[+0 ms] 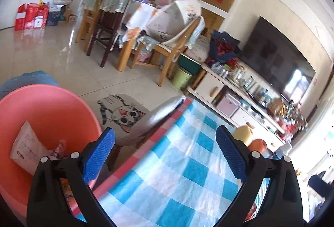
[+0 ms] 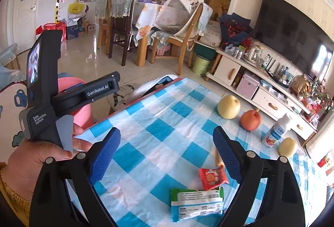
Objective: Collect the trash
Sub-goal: 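Bring both open tools back over the table toward the remaining wrappers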
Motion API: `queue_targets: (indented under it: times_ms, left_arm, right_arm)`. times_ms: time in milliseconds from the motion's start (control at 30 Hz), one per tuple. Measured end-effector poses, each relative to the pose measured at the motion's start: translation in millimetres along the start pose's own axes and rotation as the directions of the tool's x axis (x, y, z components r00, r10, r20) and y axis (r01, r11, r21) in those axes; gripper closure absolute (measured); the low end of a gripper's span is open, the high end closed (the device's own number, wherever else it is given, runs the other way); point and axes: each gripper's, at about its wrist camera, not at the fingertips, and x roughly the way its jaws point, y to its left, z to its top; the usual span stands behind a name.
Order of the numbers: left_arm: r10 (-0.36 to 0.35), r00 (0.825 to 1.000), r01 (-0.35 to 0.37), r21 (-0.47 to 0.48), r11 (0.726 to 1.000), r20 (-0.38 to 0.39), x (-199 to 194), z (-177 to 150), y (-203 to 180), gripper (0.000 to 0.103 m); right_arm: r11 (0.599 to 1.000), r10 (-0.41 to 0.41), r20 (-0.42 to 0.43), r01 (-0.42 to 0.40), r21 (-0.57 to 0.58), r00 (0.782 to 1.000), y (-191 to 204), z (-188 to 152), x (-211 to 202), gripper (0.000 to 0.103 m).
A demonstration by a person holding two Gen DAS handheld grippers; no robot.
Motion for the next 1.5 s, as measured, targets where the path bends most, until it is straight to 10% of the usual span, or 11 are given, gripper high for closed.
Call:
queue_targets:
  times_ms: [667, 1500]
  left_arm:
    - [0.004, 0.998, 0.014, 0.258, 0.966, -0.068, 4, -38, -77, 0.005]
    - [-0.119, 0.969, 0.214, 0.501, 0.839, -0.215, 10, -101, -175, 0.005]
  right_arm:
    - [0.991, -0.110, 0.049, 0.106, 0.085, 0.993, -84, -46, -33, 0.006]
    - [0.964, -0.121, -0.107, 0.143, 0.226, 0.987, -181, -109, -39, 0.005]
